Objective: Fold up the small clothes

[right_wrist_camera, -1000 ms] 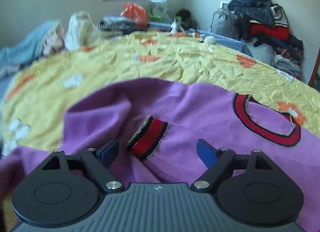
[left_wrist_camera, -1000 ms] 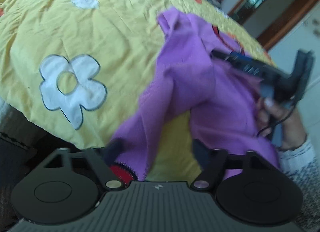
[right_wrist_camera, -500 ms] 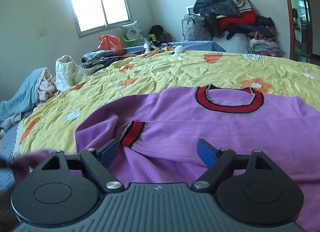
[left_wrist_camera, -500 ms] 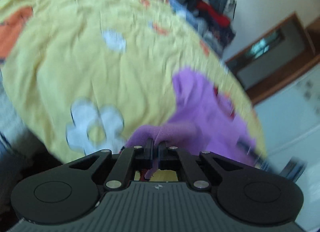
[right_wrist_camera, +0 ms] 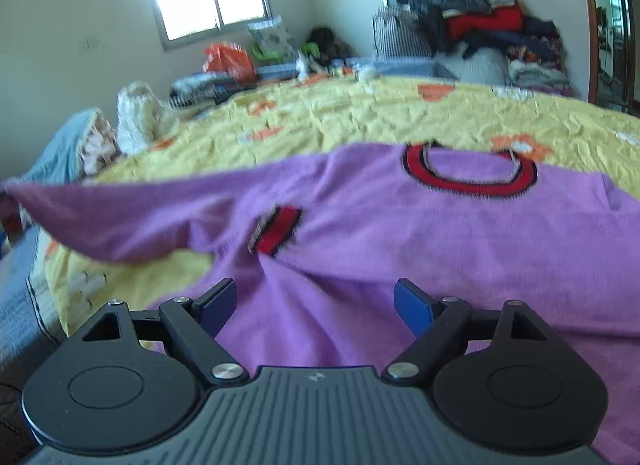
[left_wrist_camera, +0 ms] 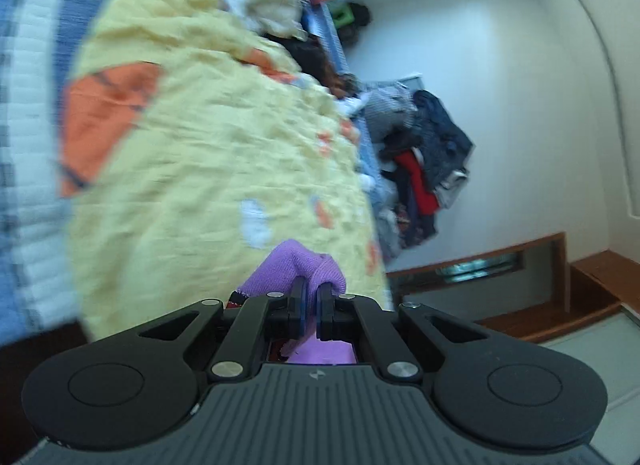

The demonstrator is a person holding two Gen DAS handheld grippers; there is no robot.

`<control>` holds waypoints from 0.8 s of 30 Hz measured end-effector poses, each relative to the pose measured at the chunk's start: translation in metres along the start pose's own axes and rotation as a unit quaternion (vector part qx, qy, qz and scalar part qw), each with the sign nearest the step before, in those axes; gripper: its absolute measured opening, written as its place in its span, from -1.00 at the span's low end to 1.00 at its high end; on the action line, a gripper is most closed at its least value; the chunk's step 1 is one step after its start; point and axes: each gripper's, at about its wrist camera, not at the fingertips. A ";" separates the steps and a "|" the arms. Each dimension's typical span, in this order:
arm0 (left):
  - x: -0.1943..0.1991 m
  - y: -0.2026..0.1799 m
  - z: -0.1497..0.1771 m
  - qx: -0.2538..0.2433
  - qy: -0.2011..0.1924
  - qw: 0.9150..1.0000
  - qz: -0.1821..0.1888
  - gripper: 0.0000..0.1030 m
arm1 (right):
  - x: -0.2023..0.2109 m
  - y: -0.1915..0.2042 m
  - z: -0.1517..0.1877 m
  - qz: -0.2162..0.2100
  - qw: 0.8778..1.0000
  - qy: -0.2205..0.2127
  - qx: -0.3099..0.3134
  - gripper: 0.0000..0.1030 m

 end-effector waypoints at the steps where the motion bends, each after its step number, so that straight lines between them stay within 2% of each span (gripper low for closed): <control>1: -0.011 -0.015 0.002 -0.010 0.009 1.000 0.007 -0.93 | 0.001 0.005 0.002 -0.007 1.000 0.009 0.014 0.66; 4: -0.059 -0.067 0.014 -0.035 0.055 0.997 0.034 -0.93 | 0.003 0.029 0.012 -0.001 0.997 0.036 0.064 0.67; 7: -0.121 -0.125 0.042 -0.073 0.115 0.989 0.049 -0.93 | -0.006 0.058 0.031 -0.002 0.989 0.089 0.122 0.67; 9: -0.165 -0.158 0.073 -0.101 0.162 0.980 0.058 -0.93 | -0.005 0.073 0.042 0.017 0.986 0.088 0.141 0.92; 12: -0.229 -0.194 0.136 -0.157 0.221 0.961 0.057 -0.93 | 0.000 0.075 0.049 0.020 0.989 0.090 0.117 0.98; 15: -0.290 -0.203 0.204 -0.182 0.276 0.943 0.042 -0.93 | 0.009 0.069 0.055 0.016 0.993 0.080 0.085 0.98; 18: -0.346 -0.194 0.266 -0.193 0.319 0.928 0.019 -0.93 | 0.024 0.058 0.057 0.012 0.996 0.074 0.046 0.99; 21: -0.389 -0.176 0.315 -0.203 0.341 0.918 -0.010 -0.93 | 0.045 0.045 0.062 0.021 0.997 0.068 0.013 0.99; 24: -0.425 -0.155 0.346 -0.204 0.359 0.910 -0.034 -0.93 | 0.066 0.039 0.064 0.079 0.994 0.061 0.032 0.99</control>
Point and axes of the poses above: each gripper's, at about its wrist camera, not at the fingertips, and x roughly against the way its jaws point, y to its left, z to its underside, and after that the axes turned 8 degrees about x, right-handed
